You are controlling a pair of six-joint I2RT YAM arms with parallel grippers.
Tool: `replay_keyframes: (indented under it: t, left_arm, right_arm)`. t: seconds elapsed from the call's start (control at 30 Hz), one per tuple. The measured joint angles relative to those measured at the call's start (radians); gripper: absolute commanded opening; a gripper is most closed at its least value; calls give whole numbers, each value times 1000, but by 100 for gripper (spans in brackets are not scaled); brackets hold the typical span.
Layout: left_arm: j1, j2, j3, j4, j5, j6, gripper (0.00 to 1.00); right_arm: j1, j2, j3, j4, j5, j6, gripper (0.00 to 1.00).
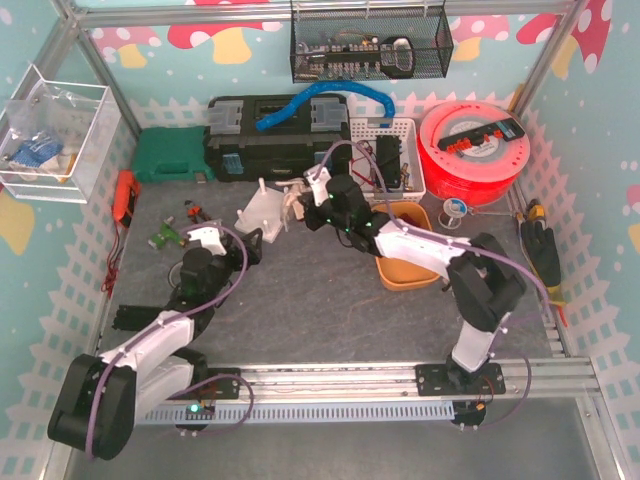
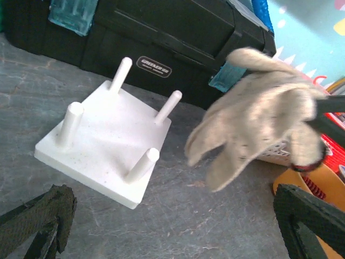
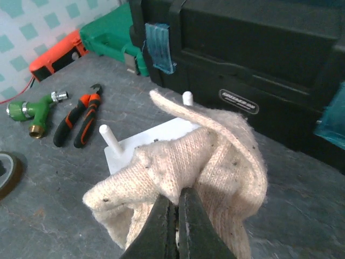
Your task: Install the large spring
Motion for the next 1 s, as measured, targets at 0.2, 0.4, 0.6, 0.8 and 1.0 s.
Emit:
replay_keyframes:
  t: [0.2, 0.4, 0.6, 0.8, 1.0]
  left_arm:
    - [-1, 17, 8, 15, 47, -3, 99]
    - [-1, 24, 8, 22, 81, -3, 99]
    - [-1, 23, 8, 23, 90, 0, 99]
    - [-1, 14, 8, 23, 90, 2, 99]
    - [-8, 3, 8, 23, 90, 8, 99]
  right_arm:
    - [0, -144, -116, 35, 110, 57, 0]
    - [-1, -108, -109, 56, 303, 111, 0]
    - [-5, 69, 14, 43, 452, 178, 0]
    - [-33, 243, 117, 29, 485, 239, 5]
    - [-59, 351, 200, -36, 490, 284, 29]
